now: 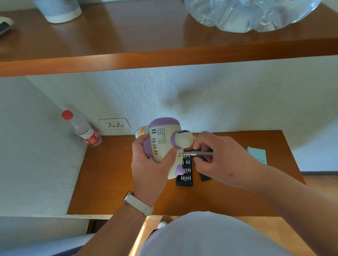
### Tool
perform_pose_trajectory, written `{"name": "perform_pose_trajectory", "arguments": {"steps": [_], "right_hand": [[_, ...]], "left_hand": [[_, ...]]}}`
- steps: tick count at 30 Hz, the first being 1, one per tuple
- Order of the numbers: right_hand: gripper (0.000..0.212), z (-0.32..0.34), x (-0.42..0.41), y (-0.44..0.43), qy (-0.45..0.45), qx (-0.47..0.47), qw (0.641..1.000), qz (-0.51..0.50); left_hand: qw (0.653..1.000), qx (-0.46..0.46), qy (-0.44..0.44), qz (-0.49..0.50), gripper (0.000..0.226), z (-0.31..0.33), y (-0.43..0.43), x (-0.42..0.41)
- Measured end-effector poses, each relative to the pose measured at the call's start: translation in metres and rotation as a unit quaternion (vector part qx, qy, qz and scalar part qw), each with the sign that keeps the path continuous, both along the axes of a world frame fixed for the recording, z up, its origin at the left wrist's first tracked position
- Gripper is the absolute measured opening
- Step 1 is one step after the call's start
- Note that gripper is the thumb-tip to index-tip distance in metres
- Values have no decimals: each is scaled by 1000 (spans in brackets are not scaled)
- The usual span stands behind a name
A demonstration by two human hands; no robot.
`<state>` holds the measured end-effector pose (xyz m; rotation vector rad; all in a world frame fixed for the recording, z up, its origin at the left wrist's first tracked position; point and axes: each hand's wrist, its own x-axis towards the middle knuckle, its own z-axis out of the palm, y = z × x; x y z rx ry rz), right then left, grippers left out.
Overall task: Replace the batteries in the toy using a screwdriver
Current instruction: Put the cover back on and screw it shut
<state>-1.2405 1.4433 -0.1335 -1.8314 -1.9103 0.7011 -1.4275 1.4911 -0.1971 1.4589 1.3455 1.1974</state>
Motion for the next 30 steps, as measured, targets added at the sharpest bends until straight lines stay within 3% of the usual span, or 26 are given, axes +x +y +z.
{"name": "perform_pose_trajectory", "arguments": {"steps": [6,12,24,30], "right_hand": [[23,-1,4,1,-13,-2,1000,-1],[4,-4,8,2,-4,6,1000,-1],[18,-5,16,8,22,0,1000,9],[15,-5,19,12,24,-8,1000,-8]], "left_hand": [[1000,-7,2,1,62,1,1,2],[1000,-13,4,6,66,-1,1,3],[1000,-17,1,-2,65,-1,9,9],[1000,-7,-16,-5,62,5,14,13]]}}
